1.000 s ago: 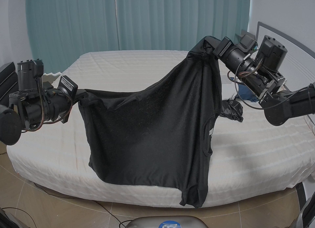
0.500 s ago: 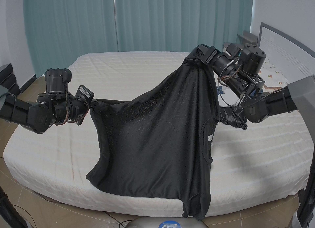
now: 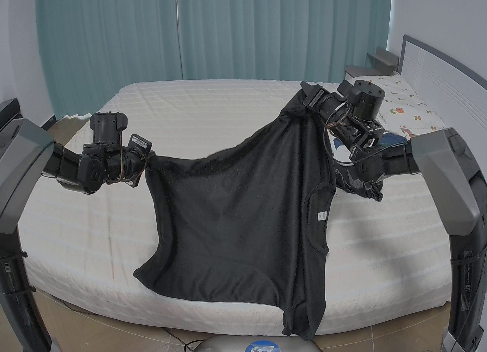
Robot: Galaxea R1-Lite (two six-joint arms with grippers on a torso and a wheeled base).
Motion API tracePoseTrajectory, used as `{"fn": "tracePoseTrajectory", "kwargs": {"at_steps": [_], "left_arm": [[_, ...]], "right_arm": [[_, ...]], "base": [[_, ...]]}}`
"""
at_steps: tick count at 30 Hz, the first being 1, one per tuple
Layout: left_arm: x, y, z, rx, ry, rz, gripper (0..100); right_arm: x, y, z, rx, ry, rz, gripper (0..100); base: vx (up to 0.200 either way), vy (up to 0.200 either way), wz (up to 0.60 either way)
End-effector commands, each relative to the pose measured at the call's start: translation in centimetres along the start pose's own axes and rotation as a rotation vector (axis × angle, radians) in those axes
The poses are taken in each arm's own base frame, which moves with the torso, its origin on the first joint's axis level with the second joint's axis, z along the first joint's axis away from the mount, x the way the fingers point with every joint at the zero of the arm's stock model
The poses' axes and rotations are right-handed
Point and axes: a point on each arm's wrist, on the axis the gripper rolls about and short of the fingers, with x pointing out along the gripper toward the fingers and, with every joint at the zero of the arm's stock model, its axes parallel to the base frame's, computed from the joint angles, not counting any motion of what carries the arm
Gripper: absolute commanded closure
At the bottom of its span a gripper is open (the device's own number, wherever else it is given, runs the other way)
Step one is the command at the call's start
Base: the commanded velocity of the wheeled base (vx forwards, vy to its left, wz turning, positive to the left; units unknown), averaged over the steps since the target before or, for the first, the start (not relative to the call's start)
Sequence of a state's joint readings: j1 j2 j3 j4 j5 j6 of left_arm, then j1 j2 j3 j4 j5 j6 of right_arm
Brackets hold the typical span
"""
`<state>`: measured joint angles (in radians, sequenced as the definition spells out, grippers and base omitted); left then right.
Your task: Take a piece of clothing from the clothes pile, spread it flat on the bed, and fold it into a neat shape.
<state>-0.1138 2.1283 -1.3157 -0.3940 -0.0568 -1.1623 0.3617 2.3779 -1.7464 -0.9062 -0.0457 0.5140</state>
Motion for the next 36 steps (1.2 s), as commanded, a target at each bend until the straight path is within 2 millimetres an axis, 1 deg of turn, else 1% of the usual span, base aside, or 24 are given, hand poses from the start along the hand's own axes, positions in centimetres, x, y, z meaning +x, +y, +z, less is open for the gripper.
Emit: {"fn": "tracePoseTrajectory", "kwargs": {"at_steps": [1,2,5,6,7,8,9,10,12,15,16,17,19,20,21,22,25,26,27,31,32,33,35,36], "left_arm": [[5.0,2.9,0.3,-0.038,0.001,0.049,0],[5.7,3.3,0.2,-0.037,0.003,0.057,0],[7.5,4.5,-0.2,-0.035,-0.006,0.082,0],[7.8,4.8,-0.2,-0.035,-0.01,0.089,0],[7.8,4.8,-0.2,-0.035,-0.01,0.089,0],[8.0,5.1,-0.3,-0.036,-0.021,0.102,0],[8.0,5.1,-0.3,-0.036,-0.021,0.102,0],[8.0,5.3,-0.3,-0.039,-0.021,0.11,0],[7.9,5.4,-0.4,-0.039,-0.015,0.119,0],[7.6,6.0,-0.7,-0.039,0.007,0.14,0],[7.6,6.0,-0.7,-0.039,0.007,0.14,0],[7.2,6.3,-0.9,-0.037,0.023,0.15,0],[7.2,6.4,-0.9,-0.036,0.025,0.15,0],[6.9,6.7,-1.2,-0.032,0.059,0.154,0],[6.7,6.9,-1.3,-0.03,0.068,0.158,0],[6.7,6.9,-1.3,-0.03,0.07,0.161,0],[6.3,7.5,-1.6,-0.004,0.093,0.175,0],[6.3,7.5,-1.6,-0.004,0.093,0.175,0],[5.6,7.7,-1.9,0.005,0.121,0.181,0],[4.5,8.0,-2.3,0.036,0.171,0.183,0],[4.5,8.0,-2.5,0.038,0.177,0.181,0],[4.7,8.0,-2.5,0.042,0.178,0.179,0],[4.8,7.7,-2.5,0.047,0.169,0.174,0],[4.8,7.7,-2.6,0.048,0.169,0.172,0]], "right_arm": [[1.5,-3.7,-5.7,-0.006,0.078,-0.049,0],[1.6,-4.4,-7.2,-0.005,0.1,-0.06,0],[1.4,-6.5,-10.4,-0.011,0.171,-0.121,0],[1.3,-7.1,-11.1,-0.014,0.185,-0.145,0],[1.3,-7.1,-11.1,-0.014,0.185,-0.145,0],[1.0,-8.4,-12.0,-0.022,0.203,-0.194,0],[1.0,-8.6,-12.0,-0.023,0.206,-0.198,0],[0.5,-9.5,-12.8,-0.028,0.255,-0.242,0],[-0.2,-11.1,-13.3,-0.045,0.314,-0.315,0],[-1.0,-12.7,-13.5,-0.072,0.349,-0.384,0],[-1.0,-12.7,-13.5,-0.072,0.349,-0.384,0],[-1.9,-13.6,-13.4,-0.075,0.381,-0.419,0],[-2.1,-13.7,-13.4,-0.077,0.388,-0.422,0],[-3.3,-14.1,-12.8,-0.079,0.426,-0.442,0],[-3.8,-14.4,-12.6,-0.078,0.437,-0.451,0],[-3.9,-14.5,-12.5,-0.078,0.441,-0.454,0],[-5.0,-15.1,-11.2,-0.073,0.459,-0.478,0],[-5.1,-15.1,-11.2,-0.072,0.463,-0.479,0],[-6.1,-15.1,-10.5,-0.064,0.489,-0.484,0],[-8.1,-14.8,-10.2,-0.035,0.549,-0.485,0],[-8.1,-14.8,-10.2,-0.035,0.549,-0.485,0],[-9.0,-14.8,-10.5,-0.029,0.566,-0.492,0],[-9.8,-14.8,-11.1,-0.016,0.575,-0.498,0],[-9.9,-14.8,-11.1,-0.014,0.575,-0.498,0]], "base": [[0.0,0.0,0.0],[0.0,0.0,0.0],[0.0,0.0,0.0],[0.0,0.0,0.0],[0.0,0.0,0.0],[0.0,0.0,0.0],[0.0,0.0,0.0],[0.0,0.0,0.0],[0.0,0.0,0.0],[0.0,0.0,0.0],[0.0,0.0,0.0],[0.0,0.0,0.0],[0.0,0.0,0.0],[0.0,0.0,0.0],[0.0,0.0,0.0],[0.0,0.0,0.0],[0.0,0.0,0.0],[0.0,0.0,0.0],[0.0,0.0,0.0],[0.0,0.0,0.0],[0.0,0.0,0.0],[0.0,0.0,0.0],[0.0,0.0,0.0],[0.0,0.0,0.0]]}}
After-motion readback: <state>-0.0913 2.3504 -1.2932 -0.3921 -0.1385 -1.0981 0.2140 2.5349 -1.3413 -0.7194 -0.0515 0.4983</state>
